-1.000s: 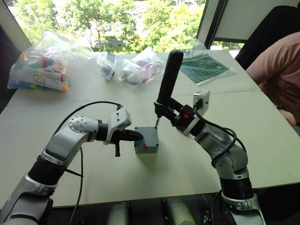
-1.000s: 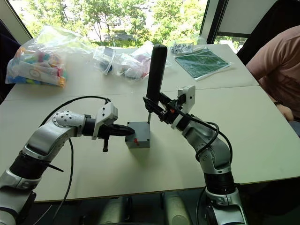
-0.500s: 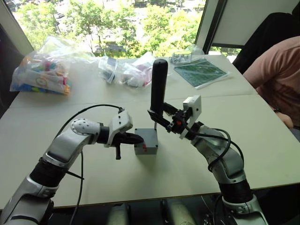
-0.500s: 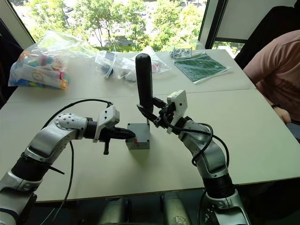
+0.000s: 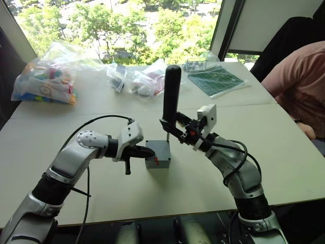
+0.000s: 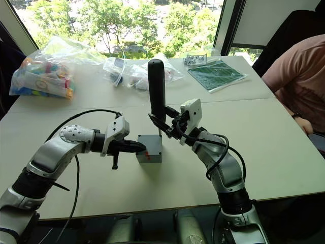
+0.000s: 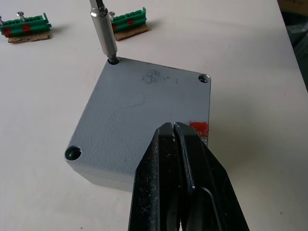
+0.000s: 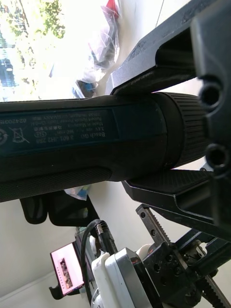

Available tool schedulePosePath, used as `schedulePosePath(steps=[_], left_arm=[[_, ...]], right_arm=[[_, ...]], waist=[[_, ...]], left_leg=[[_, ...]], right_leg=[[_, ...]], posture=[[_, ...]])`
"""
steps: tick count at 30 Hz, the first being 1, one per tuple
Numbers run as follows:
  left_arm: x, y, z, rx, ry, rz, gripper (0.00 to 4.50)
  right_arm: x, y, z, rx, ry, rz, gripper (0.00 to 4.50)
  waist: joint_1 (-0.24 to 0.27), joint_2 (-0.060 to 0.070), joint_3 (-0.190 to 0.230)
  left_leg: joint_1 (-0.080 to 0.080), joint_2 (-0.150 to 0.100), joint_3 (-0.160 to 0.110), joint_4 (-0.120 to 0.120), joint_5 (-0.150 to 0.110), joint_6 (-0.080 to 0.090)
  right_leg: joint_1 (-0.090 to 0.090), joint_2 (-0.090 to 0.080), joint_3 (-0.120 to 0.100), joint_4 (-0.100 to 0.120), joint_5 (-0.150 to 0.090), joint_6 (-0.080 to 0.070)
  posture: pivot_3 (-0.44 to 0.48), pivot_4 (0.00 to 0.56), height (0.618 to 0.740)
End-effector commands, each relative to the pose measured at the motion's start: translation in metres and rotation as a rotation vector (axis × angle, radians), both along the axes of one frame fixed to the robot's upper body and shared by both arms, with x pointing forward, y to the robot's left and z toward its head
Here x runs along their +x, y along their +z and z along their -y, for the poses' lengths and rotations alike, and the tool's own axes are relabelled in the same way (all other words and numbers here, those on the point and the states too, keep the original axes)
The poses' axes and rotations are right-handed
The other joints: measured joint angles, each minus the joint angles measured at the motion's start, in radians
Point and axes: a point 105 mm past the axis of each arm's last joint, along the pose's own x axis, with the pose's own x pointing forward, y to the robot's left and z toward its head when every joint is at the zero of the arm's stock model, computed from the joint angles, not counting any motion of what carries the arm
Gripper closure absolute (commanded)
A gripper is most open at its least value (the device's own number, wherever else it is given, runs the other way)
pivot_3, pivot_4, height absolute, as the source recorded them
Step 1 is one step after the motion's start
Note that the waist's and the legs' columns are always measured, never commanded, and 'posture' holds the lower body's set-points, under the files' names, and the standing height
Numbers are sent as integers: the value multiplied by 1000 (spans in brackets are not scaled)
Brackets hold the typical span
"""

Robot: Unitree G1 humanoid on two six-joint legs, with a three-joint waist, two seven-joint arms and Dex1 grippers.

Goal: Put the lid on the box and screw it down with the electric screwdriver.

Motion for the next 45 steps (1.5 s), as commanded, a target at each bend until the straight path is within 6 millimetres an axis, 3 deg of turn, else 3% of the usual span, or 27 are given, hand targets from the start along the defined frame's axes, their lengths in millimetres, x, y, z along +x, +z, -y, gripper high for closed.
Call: schedulePosePath(steps=[1, 23, 32, 36, 40, 45], left_arm=[[-2, -9, -1, 34, 7, -19, 4500], [1, -10, -1, 40, 6, -12, 4500], [3, -12, 1, 34, 13, -15, 4500], [5, -23, 1, 13, 37, -51, 4500], [10, -27, 2, 10, 53, -47, 4500], [12, -28, 9, -23, 57, -40, 4500]], right_arm=[[4, -43, 2, -74, -26, -154, 2717], [-2, -50, 4, -59, -75, -159, 2717], [1, -42, 6, -68, -72, -122, 2717], [8, -2, 17, -47, -102, -7, 2717], [1, 74, 30, 40, -99, 129, 2717], [2, 148, 54, 314, -100, 63, 2717]], waist=[[0, 0, 0], [0, 0, -3], [1, 0, -3], [1, 0, -3], [7, 3, 1], [13, 7, 6]], left_leg=[[0, 0, 0, 0, 0, 0], [0, 0, 0, -1, 0, 0], [0, 0, 0, -1, 0, 0], [0, 0, 0, -1, 0, 0], [-4, 0, 0, -1, 0, 0], [-8, -1, 0, 0, 0, 0]], right_leg=[[0, 0, 0, 0, 0, 0], [0, 0, 0, -2, 0, 0], [0, -1, 0, -3, -1, 0], [0, -1, 0, -4, -1, 0], [-2, -2, 0, -4, 0, -1], [-4, -2, 0, -6, 0, -1]], posture=[[0, 150, 740], [0, 150, 740], [0, 150, 740], [0, 150, 740], [0, 150, 740], [0, 150, 740]])
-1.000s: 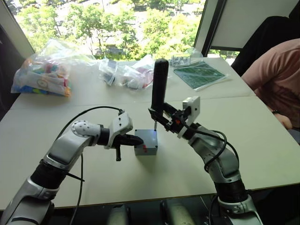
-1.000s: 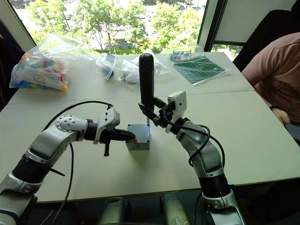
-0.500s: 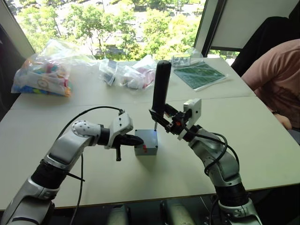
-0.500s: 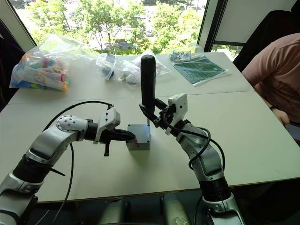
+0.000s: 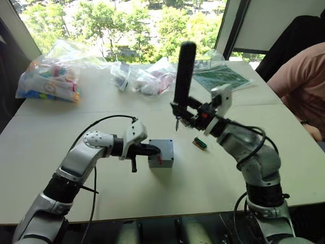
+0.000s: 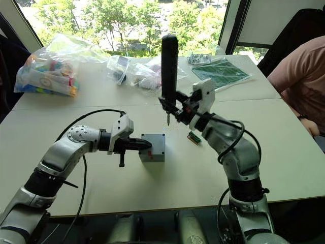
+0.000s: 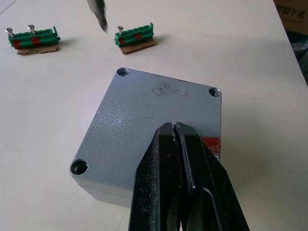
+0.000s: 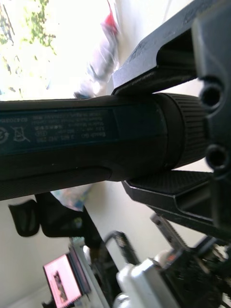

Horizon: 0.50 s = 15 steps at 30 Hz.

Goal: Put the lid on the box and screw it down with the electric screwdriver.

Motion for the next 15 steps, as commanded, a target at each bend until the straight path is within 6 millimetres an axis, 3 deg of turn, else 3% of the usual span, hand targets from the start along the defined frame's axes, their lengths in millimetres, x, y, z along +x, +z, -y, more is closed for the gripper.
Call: schedulePosePath(steps=[1, 3, 6, 8, 11, 15], left_arm=[[2, -24, -4, 46, 54, -57, 4500], [2, -20, -3, 16, 65, -54, 4500], [6, -1, -1, -74, 109, -47, 4500], [8, 30, -3, -154, 131, -18, 4500], [-7, 63, -6, -174, 68, 39, 4500], [-31, 70, -5, -122, -5, 63, 4500]], right_arm=[[-11, 77, 23, 238, 3, 48, 2717], [-7, 86, 37, 272, -16, 11, 2717], [3, 73, 62, 187, -54, -123, 2717], [15, 34, 97, -34, -211, -325, 2717], [7, -25, 150, -289, -369, -642, 2717], [-8, -61, 173, -279, -351, -901, 2717]], waist=[[0, 2, 1], [-1, 2, 1], [3, 1, 1], [4, 3, 2], [13, 1, 6], [5, 7, 10]], left_leg=[[0, 0, 0, 0, 0, 0], [0, 0, 0, -2, 0, 0], [0, 1, -1, -3, -1, 2], [-1, 1, 0, -3, -1, 2], [-10, 0, 0, -2, -1, 2], [-20, -1, 3, -1, -3, 5]], right_leg=[[0, 0, 0, 0, 0, 0], [0, 1, 0, 0, 1, -1], [1, 1, -1, -3, 1, -2], [1, 1, 0, -6, 1, -2], [-4, -1, 0, -9, 1, -2], [-14, -1, 2, -11, 1, 1]], posture=[[0, 150, 740], [0, 150, 740], [0, 150, 740], [0, 150, 740], [0, 150, 740], [0, 150, 740]])
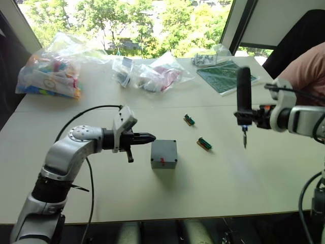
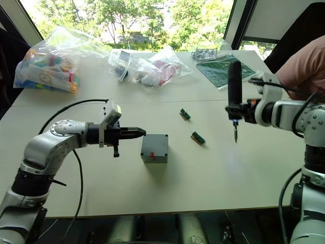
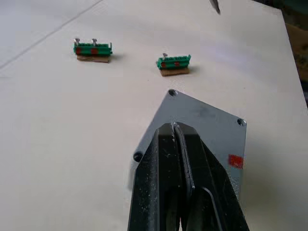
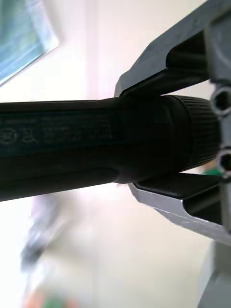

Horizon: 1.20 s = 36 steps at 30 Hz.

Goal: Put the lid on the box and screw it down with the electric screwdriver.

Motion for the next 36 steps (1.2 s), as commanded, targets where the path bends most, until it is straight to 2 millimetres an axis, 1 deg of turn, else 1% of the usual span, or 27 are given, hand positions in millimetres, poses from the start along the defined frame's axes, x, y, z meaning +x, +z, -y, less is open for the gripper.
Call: schedulePosePath(steps=[1, 2, 3, 5, 8, 11, 13, 15, 18, 20, 21, 22, 24, 25, 26, 27, 29, 31, 32, 33, 34, 36], left_arm=[[-29, 9, 10, 30, -116, 44, 4500], [-34, 6, 10, 45, -123, 37, 4500], [-37, 4, 11, 52, -126, 32, 4500], [-42, -4, 10, 89, -124, 28, 4500], [-44, -12, 8, 109, -106, 17, 4500], [-45, -22, 5, 124, -73, 2, 4500], [-45, -25, 4, 117, -57, -6, 4500], [-43, -27, 2, 100, -28, -15, 4500], [-39, -28, -4, 87, 9, -23, 4500], [-37, -26, -10, 69, 38, -30, 4500], [-33, -26, -15, 65, 61, -34, 4500], [-31, -26, -19, 64, 77, -36, 4500], [-28, -26, -25, 66, 101, -38, 4500], [-25, -25, -27, 63, 109, -39, 4500], [-23, -24, -29, 60, 113, -39, 4500], [-22, -23, -29, 58, 114, -38, 4500], [-20, -22, -29, 57, 114, -38, 4500], [-18, -22, -29, 51, 122, -46, 4500], [-17, -23, -30, 51, 131, -54, 4500], [-15, -28, -35, 72, 156, -62, 4500], [-11, -36, -40, 103, 198, -64, 4500], [-4, -45, -46, 140, 258, -57, 4500]], right_arm=[[-10, 1, 3, 84, 22, -86, 2717], [-14, -9, 7, 87, 6, -149, 2717], [-16, -14, 10, 85, -4, -186, 2717], [-17, -23, 9, 80, -2, -241, 2717], [-14, -26, 8, 94, -5, -273, 2717], [-11, -29, 10, 86, -19, -308, 2717], [-11, -32, 12, 71, -23, -328, 2717], [-11, -36, 19, -1, -23, -327, 1714], [-8, -34, 22, -41, -7, -302, 833], [-2, -26, 26, -92, 10, -246, 208], [5, -15, 28, -122, 24, -176, 51], [10, -8, 30, -141, 35, -128, 51], [20, 11, 24, -130, 80, -24, 51], [28, 27, 12, -140, 161, 111, 51], [32, 41, -1, -146, 239, 228, 51], [33, 51, -14, -157, 314, 327, 51], [30, 57, -29, -165, 398, 433, 51], [22, 59, -52, -173, 517, 547, 51], [14, 53, -62, -156, 571, 545, 51], [2, 43, -77, -117, 643, 518, 51], [-16, 22, -94, -100, 741, 458, 51], [-45, -4, -116, -60, 875, 383, 51]], waist=[[-10, 3, 2], [-14, 3, 2], [-16, 3, 2], [-17, 4, 3], [-20, 5, 8], [-22, 4, 10], [-22, 3, 11], [-21, 3, 11], [-20, 2, 11], [-21, 2, 11], [-21, 2, 11], [-21, 2, 11], [-21, 2, 11], [-22, 3, 11], [-23, 2, 11], [-24, 2, 11], [-24, 2, 11], [-20, 1, 10], [-16, 1, 10], [-13, 1, 11], [-8, 1, 11], [4, 1, 10]], left_leg=[[1, 0, 2, 0, -3, 5], [1, 0, 2, 0, -5, 9], [2, 0, 2, 0, -7, 11], [3, 1, 0, -1, -8, 15], [3, 1, 0, 0, -8, 15], [2, 0, 2, 2, -8, 15], [2, 0, 2, 4, -8, 14], [3, 0, 2, 5, -8, 14], [3, 0, 1, 5, -8, 14], [3, 0, 2, 6, -8, 14], [3, 0, 2, 6, -8, 14], [3, 0, 2, 6, -8, 14], [3, 0, 2, 6, -8, 14], [3, 0, 2, 6, -8, 14], [4, 0, 2, 6, -8, 14], [4, 0, 2, 6, -8, 14], [4, 0, 2, 4, -8, 14], [4, 1, 1, 3, -8, 14], [4, 1, 0, 3, -8, 14], [4, 1, -1, 3, -8, 14], [4, 1, -1, 3, -8, 14], [4, 1, -1, 3, -8, 14]], right_leg=[[-1, 1, 2, 0, 1, 3], [-1, 2, 3, 0, 1, 4], [-1, 2, 3, 1, 1, 5], [-1, 4, 2, 1, 0, 5], [-1, 4, 2, 1, 0, 5], [0, 3, 3, 1, -1, 1], [1, 3, 4, 1, -1, 1], [1, 3, 4, 1, 0, 1], [3, 3, 3, 1, 0, 1], [3, 3, 4, 1, 0, 1], [3, 3, 4, 1, 0, 1], [3, 3, 4, 1, 0, 1], [2, 3, 4, 1, 0, 1], [2, 3, 4, 1, 0, 1], [2, 3, 4, 1, 0, 1], [2, 3, 4, 1, 1, 2], [2, 3, 3, 1, 2, 5], [2, 3, 2, 1, 2, 6], [3, 3, 1, 1, 2, 6], [3, 3, 0, 1, 2, 6], [3, 3, 0, 1, 2, 6], [3, 3, 0, 2, 2, 6]], posture=[[0, 150, 740], [0, 150, 740], [0, 150, 740], [0, 150, 740], [0, 150, 740], [0, 150, 740], [0, 150, 740], [0, 150, 740], [0, 150, 740], [0, 150, 740], [0, 150, 740], [0, 150, 740], [0, 150, 740], [0, 150, 740], [0, 150, 740], [0, 150, 740], [0, 150, 740], [0, 150, 740], [0, 150, 740], [0, 150, 740], [0, 150, 740], [0, 150, 740]])
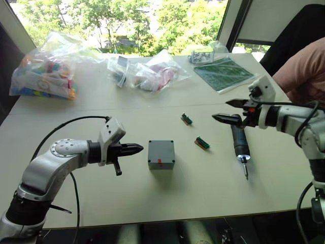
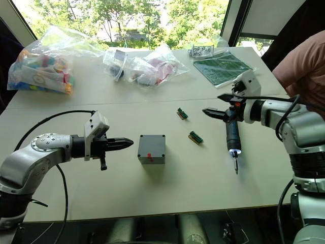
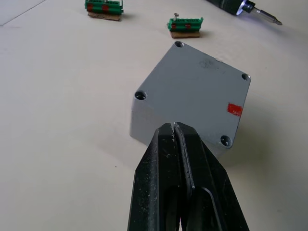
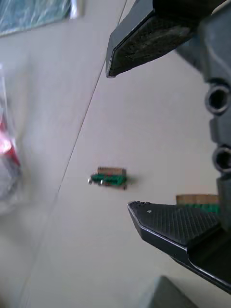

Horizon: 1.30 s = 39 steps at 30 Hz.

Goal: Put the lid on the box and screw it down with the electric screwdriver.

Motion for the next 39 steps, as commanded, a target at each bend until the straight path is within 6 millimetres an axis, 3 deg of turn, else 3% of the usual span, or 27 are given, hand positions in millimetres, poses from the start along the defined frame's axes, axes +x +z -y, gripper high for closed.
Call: schedulePosePath(steps=[1, 6, 14, 19, 23, 27, 33, 36, 39], left_arm=[[12, -11, -12, 58, 103, 27, 4500], [26, -25, -4, 42, 159, 11, 4500], [28, -36, 18, 57, 71, 4, 4500], [42, -34, 34, 67, 5, 34, 4500], [60, -21, 56, 34, -72, 75, 4500], [73, -17, 64, 22, -78, 96, 4500], [81, -21, 28, 111, 1, 128, 4500], [71, -25, 4, 148, 42, 111, 4500], [59, -27, -4, 140, 47, 79, 4500]], right_arm=[[-51, -25, -45, 0, 264, -87, 51], [-79, -59, -70, -30, 378, -158, 51], [-75, -79, -92, -22, 378, -175, 51], [-77, -79, -106, 4, 415, -182, 51], [-93, -66, -121, 76, 511, -223, 51], [-99, -62, -121, 63, 521, -237, 51], [-86, -56, -88, -66, 401, -181, 51], [-68, -55, -74, -107, 335, -136, 51], [-56, -60, -69, -140, 310, -108, 51]], waist=[[5, 0, 0], [6, 0, 1], [1, -1, 1], [4, -2, 1], [8, -2, 1], [5, -2, 1], [1, -2, 1], [-1, -2, 1], [2, -2, 1]], left_leg=[[0, 0, 0, 0, 0, 0], [0, 0, 0, 6, 0, 0], [3, 0, 0, 16, 3, -5], [2, 0, 0, 16, 3, -5], [2, 0, 0, 16, 3, -5], [2, 0, -1, 16, 3, -5], [2, 0, -1, 16, 3, -5], [2, 0, -1, 16, 3, -5], [2, 0, -1, 16, 3, -5]], right_leg=[[0, 0, 0, 0, 0, 0], [3, -1, 0, 0, -1, -2], [8, -1, 0, 1, 5, -2], [9, -1, 0, 1, 5, -2], [9, -1, 0, 1, 6, -3], [9, 0, 0, 1, 6, -2], [8, 0, 0, 1, 6, -2], [8, 0, 0, 2, 6, -2], [8, 0, 0, 2, 6, -2]], posture=[[0, 150, 740], [0, 150, 740], [0, 150, 740], [0, 150, 740], [0, 150, 740], [0, 150, 740], [0, 150, 740], [0, 150, 740], [0, 150, 740]])
